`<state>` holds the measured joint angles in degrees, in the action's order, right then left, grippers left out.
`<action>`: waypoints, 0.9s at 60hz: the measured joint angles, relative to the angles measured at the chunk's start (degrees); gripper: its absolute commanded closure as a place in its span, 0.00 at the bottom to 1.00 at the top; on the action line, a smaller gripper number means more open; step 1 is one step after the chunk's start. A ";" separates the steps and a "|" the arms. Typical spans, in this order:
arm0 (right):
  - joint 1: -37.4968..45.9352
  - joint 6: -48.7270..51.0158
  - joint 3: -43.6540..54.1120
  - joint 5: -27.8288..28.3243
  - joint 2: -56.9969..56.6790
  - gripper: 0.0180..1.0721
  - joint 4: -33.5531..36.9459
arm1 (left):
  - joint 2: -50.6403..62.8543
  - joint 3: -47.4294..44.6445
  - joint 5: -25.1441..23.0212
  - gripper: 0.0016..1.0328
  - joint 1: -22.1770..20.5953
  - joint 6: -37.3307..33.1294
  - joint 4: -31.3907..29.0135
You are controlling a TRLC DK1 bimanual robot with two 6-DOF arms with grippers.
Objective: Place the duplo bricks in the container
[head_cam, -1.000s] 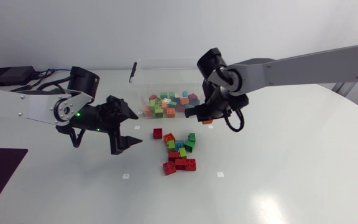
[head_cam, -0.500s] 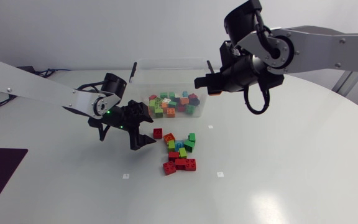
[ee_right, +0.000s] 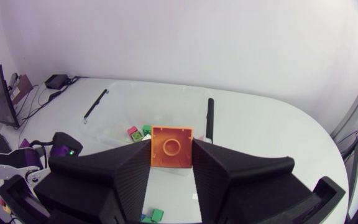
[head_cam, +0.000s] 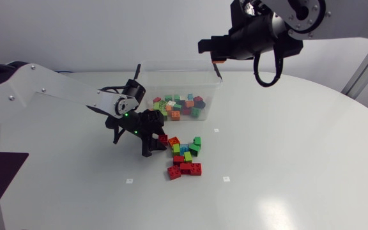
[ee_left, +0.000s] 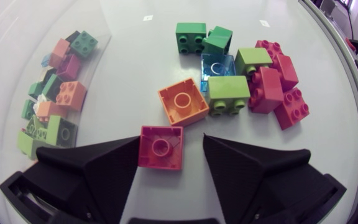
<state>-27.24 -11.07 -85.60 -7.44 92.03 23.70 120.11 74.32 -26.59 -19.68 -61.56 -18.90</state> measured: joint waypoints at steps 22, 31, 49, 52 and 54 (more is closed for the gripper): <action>0.07 1.27 -14.23 1.31 13.97 0.62 1.55 | -2.43 2.40 11.72 0.72 -1.66 0.02 -9.33; 0.44 1.29 -25.81 2.82 22.01 0.62 7.52 | -8.35 0.85 13.42 0.72 -1.16 0.72 -12.76; 0.81 1.29 -45.53 3.17 35.56 0.62 18.69 | -22.67 -0.28 14.60 0.72 0.31 4.04 -17.46; 0.81 1.27 -47.10 3.17 36.72 0.62 19.52 | -23.78 -0.28 14.73 0.72 0.57 4.57 -17.75; 0.81 1.27 -48.13 3.17 37.46 0.62 20.28 | -24.22 -0.24 14.73 0.72 0.74 4.85 -17.81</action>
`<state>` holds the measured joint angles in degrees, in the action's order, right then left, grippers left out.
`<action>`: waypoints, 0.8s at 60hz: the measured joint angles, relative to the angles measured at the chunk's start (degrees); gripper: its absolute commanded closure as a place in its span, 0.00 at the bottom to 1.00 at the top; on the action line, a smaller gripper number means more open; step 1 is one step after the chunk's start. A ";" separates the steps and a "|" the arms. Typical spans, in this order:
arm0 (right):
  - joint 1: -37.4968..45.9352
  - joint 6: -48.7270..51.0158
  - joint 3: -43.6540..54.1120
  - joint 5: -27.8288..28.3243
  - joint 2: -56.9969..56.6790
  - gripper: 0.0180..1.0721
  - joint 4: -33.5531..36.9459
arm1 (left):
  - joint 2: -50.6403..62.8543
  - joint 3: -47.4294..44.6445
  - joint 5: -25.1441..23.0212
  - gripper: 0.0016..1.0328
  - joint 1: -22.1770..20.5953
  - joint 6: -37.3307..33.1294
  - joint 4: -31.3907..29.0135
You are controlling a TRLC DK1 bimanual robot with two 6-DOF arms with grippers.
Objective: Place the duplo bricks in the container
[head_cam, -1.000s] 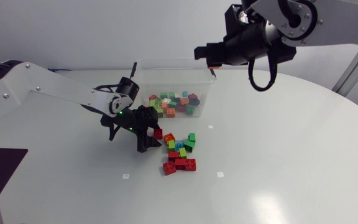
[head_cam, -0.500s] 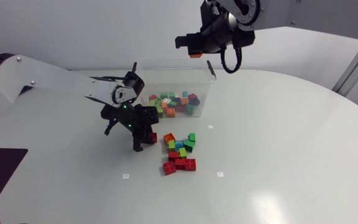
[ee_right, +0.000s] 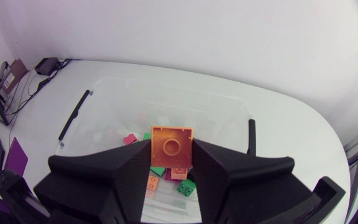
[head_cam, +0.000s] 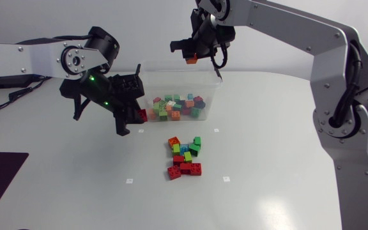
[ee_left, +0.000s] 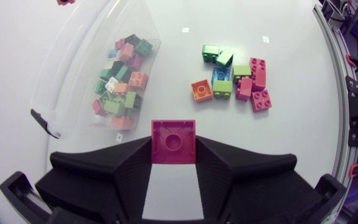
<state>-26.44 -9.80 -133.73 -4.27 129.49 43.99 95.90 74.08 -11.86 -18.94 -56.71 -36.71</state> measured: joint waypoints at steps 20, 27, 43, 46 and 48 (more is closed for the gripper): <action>0.00 -0.02 -1.92 -0.52 2.43 0.04 2.56 | -0.50 0.92 0.00 0.71 0.31 1.95 -0.31; -0.02 -0.02 -1.81 -1.79 2.32 0.04 2.43 | -0.50 2.49 0.00 0.71 0.63 4.61 2.16; -0.22 0.02 14.53 -3.08 -10.05 0.04 -2.40 | 0.61 9.77 -1.38 0.70 2.38 13.05 12.87; -0.24 0.04 18.78 -3.08 -13.77 0.04 -3.48 | 1.70 11.47 -1.66 0.70 2.38 14.01 13.88; -0.31 0.26 21.24 -3.06 -15.91 0.04 -4.15 | 3.19 13.11 -1.97 0.70 2.38 15.13 14.78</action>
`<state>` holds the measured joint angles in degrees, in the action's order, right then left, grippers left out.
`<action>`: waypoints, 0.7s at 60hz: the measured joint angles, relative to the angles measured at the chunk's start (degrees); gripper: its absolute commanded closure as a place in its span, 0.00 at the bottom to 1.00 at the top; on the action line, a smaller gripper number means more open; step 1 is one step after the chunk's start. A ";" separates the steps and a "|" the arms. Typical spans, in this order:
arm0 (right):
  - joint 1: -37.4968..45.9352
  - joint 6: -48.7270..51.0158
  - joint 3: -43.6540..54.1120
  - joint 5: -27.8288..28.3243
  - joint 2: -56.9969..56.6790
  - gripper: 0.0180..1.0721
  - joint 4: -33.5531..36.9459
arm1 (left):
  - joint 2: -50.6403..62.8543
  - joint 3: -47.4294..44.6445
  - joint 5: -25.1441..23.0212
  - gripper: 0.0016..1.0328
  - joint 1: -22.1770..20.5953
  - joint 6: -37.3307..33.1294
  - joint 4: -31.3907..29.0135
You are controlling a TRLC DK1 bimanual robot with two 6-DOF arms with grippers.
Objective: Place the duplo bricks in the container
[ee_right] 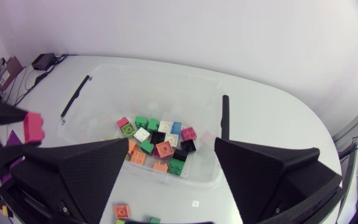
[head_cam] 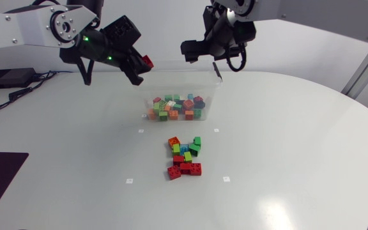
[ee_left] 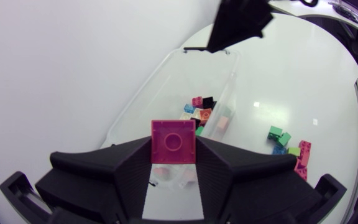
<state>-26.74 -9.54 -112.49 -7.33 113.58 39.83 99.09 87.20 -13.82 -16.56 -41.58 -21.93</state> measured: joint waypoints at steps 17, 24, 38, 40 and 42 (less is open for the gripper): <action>-0.15 1.09 20.20 2.64 -11.72 0.05 -4.13 | 13.99 13.22 -1.36 0.70 0.00 7.17 1.29; -0.15 1.27 25.70 3.98 -13.11 0.05 -5.42 | 17.79 17.53 -1.79 0.70 0.00 9.09 1.29; -0.46 1.90 32.96 5.75 -14.27 0.05 -7.72 | 22.10 23.12 -1.95 0.38 -0.11 12.09 1.25; -0.66 1.90 33.68 5.84 -14.27 0.05 -7.89 | 22.27 23.19 -1.92 0.22 -0.11 12.28 1.25; -0.98 1.90 34.23 5.86 -14.25 0.05 -7.93 | 22.40 23.19 -1.92 0.12 -0.17 12.57 1.05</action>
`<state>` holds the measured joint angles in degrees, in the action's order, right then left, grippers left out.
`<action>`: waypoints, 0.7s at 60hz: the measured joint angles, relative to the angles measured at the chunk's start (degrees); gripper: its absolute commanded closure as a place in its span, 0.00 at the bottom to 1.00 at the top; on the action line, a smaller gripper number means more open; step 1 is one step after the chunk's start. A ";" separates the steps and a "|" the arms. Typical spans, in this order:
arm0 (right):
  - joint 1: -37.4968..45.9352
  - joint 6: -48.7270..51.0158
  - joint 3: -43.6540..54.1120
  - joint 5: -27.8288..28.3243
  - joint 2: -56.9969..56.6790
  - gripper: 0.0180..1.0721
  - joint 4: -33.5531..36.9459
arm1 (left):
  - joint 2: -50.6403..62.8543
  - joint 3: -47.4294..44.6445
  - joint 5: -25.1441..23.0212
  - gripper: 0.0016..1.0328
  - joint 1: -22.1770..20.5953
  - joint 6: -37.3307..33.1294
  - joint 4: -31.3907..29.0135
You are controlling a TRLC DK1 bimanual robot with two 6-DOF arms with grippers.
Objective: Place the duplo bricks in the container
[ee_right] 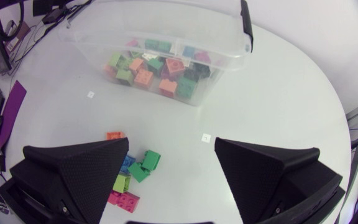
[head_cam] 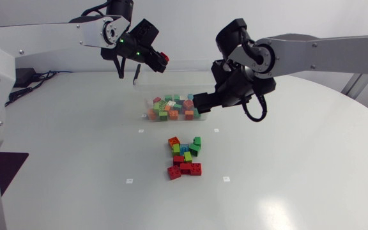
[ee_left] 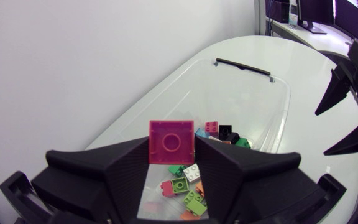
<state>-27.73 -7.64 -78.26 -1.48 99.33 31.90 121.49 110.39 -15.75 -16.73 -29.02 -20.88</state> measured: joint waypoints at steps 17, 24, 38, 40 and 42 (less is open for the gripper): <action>-3.02 0.00 0.81 0.17 3.58 0.10 0.02 | -2.64 -3.61 -0.02 0.05 0.59 0.55 -0.57; -4.09 -0.02 0.81 0.17 6.54 0.12 0.96 | -8.24 -9.60 -0.02 0.05 1.55 0.55 -0.24; -5.20 -0.94 0.46 -0.28 12.07 0.17 4.11 | -21.51 -21.49 -0.02 0.05 2.75 0.28 1.73; -5.25 -1.22 0.24 -0.35 12.85 0.19 4.11 | -23.50 -23.69 -0.04 0.05 2.75 0.00 1.99; -5.25 -1.38 -0.04 -0.61 13.42 0.19 4.15 | -25.09 -25.57 -0.07 0.05 2.75 -0.59 2.47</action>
<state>-32.97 -9.02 -78.30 -2.09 112.75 36.05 96.40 84.82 -15.81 -13.98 -29.61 -18.41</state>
